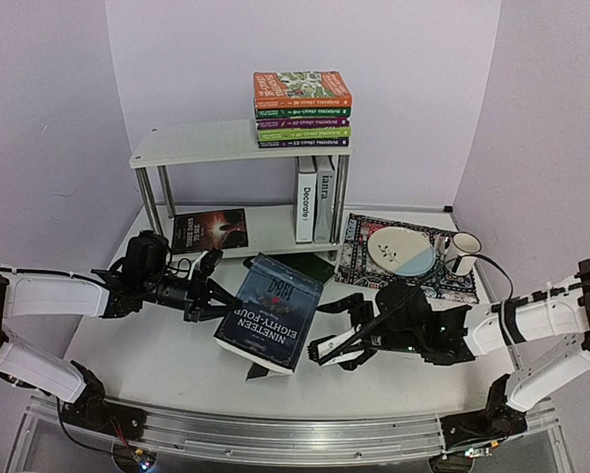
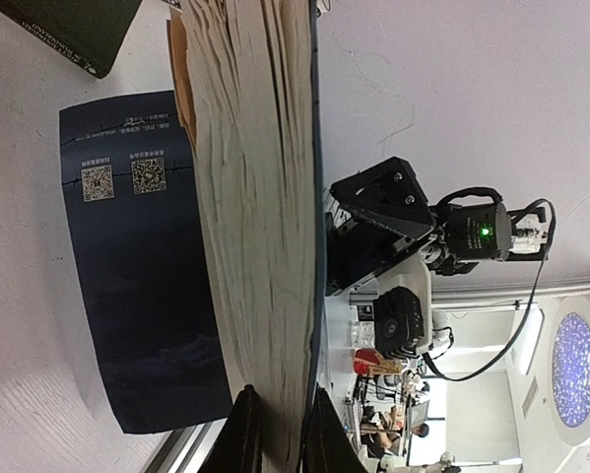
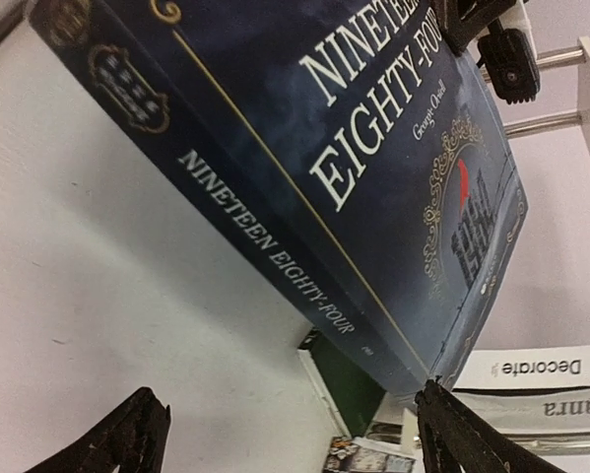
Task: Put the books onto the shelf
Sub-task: Pass from the left arm to the right
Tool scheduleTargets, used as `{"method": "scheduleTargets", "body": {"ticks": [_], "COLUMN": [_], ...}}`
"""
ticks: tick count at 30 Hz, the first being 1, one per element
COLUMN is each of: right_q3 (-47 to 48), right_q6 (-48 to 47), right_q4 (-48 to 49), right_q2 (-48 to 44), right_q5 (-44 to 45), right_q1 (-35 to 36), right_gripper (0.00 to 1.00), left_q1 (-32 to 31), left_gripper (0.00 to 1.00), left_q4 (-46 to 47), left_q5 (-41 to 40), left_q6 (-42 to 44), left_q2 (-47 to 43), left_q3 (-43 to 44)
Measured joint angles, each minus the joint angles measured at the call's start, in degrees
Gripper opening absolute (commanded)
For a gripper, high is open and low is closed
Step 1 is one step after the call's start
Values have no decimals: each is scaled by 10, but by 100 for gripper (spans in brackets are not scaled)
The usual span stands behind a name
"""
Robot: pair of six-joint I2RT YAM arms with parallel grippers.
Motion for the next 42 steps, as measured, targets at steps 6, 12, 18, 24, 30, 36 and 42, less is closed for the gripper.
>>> {"method": "scheduleTargets", "body": {"ticks": [6, 12, 18, 24, 30, 36, 42], "right_q3": [14, 16, 10, 5, 148, 275, 360], "right_q6": [-89, -140, -147, -118, -3, 123, 213], "right_q4": [122, 247, 283, 159, -175, -370, -526], "right_q2": [73, 145, 145, 80, 58, 100, 151], "right_q5": [36, 50, 48, 89, 162, 228, 252], "right_q1": [0, 0, -1, 0, 0, -1, -1], "right_gripper": [81, 16, 0, 0, 0, 0, 0], "left_q1": [-2, -10, 0, 12, 14, -80, -194], "left_gripper": [0, 12, 55, 70, 86, 92, 100], "left_q4": [0, 0, 2, -117, -233, -275, -281], "left_q5": [7, 8, 2, -89, -223, -328, -409], "left_q6": [0, 0, -1, 66, 149, 231, 333], "left_q2": [0, 0, -9, -46, -98, -112, -93], "left_q3": [0, 0, 0, 74, 148, 165, 180]}}
